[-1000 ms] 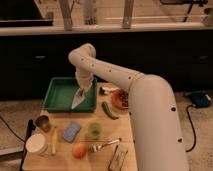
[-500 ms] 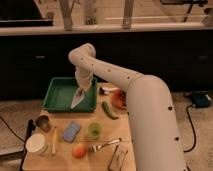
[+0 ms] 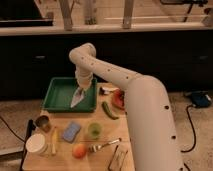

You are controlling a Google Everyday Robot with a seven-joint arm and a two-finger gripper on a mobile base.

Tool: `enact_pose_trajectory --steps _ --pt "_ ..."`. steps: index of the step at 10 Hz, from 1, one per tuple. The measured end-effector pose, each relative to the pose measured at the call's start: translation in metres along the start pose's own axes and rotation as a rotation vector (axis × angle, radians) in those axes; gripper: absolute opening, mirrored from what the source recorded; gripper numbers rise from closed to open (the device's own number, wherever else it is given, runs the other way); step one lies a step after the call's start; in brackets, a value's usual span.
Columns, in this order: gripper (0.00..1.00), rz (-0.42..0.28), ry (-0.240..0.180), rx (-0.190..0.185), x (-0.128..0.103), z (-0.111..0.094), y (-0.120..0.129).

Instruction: Place towel in tray

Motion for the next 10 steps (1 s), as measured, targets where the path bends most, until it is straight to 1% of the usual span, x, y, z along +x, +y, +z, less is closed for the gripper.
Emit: enact_pose_trajectory --steps 1,3,5,6,7,9,10 --pt "0.22 0.001 -0.003 0.001 0.001 0.001 0.0" --pt "0.23 0.007 -0.008 0.003 0.005 0.002 0.0" --pt "0.31 0.013 -0.014 0.006 0.007 0.004 -0.001" --pt "0.31 0.015 -0.016 0.007 0.008 0.005 -0.001" --pt "0.34 0.019 -0.02 0.01 0.009 0.006 -0.001" --pt "0.44 0.026 -0.026 0.017 0.012 0.008 -0.003" --pt "0.46 0.028 -0.028 0.02 0.013 0.009 -0.003"
